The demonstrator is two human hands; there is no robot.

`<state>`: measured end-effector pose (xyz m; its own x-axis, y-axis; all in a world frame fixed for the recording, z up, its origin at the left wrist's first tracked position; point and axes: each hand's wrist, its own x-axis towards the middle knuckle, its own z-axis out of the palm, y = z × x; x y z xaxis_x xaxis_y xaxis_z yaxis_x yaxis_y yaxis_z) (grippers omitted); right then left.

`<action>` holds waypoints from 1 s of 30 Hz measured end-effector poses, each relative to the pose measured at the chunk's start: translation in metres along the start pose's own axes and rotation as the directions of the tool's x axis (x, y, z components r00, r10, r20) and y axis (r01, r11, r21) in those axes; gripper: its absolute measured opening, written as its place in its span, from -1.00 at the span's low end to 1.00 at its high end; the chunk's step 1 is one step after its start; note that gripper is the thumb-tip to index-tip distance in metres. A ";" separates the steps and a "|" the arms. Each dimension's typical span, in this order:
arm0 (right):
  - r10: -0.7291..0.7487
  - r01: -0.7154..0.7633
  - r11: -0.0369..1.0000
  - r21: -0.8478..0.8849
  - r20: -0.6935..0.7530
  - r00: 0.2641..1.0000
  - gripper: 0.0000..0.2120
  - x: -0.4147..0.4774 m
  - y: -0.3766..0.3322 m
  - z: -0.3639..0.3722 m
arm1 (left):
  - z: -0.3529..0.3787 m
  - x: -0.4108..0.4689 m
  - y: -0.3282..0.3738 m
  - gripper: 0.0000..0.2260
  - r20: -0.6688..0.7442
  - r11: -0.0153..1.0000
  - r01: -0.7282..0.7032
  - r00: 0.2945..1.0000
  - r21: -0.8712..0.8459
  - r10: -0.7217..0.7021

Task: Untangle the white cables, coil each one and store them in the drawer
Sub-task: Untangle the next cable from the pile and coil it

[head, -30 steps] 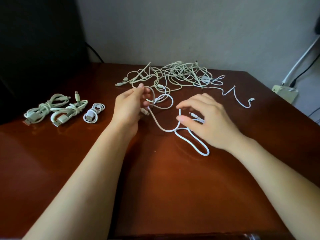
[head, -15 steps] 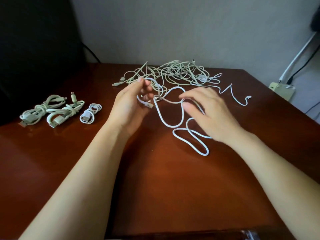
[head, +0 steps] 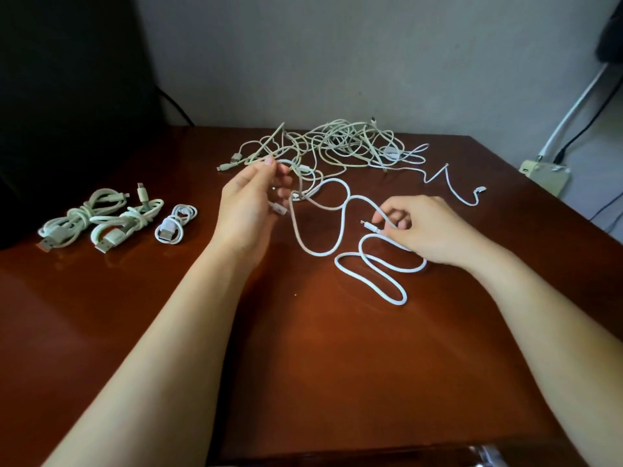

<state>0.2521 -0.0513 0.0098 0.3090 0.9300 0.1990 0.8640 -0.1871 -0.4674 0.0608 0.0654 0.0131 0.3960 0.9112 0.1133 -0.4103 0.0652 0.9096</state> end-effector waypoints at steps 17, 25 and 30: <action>-0.538 0.449 0.843 -0.297 -0.499 0.679 -0.88 -0.002 -0.013 0.001 | 0.022 -0.026 -0.001 -0.63 0.427 0.281 -0.692 0.660 0.665 0.618; -0.560 0.499 0.823 -0.271 -0.532 0.635 -0.87 -0.005 -0.020 -0.002 | 0.023 -0.021 -0.017 -0.74 0.560 0.251 -0.721 0.671 0.646 0.485; -0.368 0.450 0.893 -0.004 -0.580 0.726 -0.81 -0.006 -0.025 -0.004 | 0.022 -0.018 -0.013 -0.86 0.412 0.441 -0.642 0.754 0.627 0.512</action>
<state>0.2298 -0.0537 0.0234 0.1368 0.5610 0.8164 0.9122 0.2499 -0.3246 0.0767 0.0390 0.0078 0.4273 0.5525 0.7157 0.0795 -0.8115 0.5789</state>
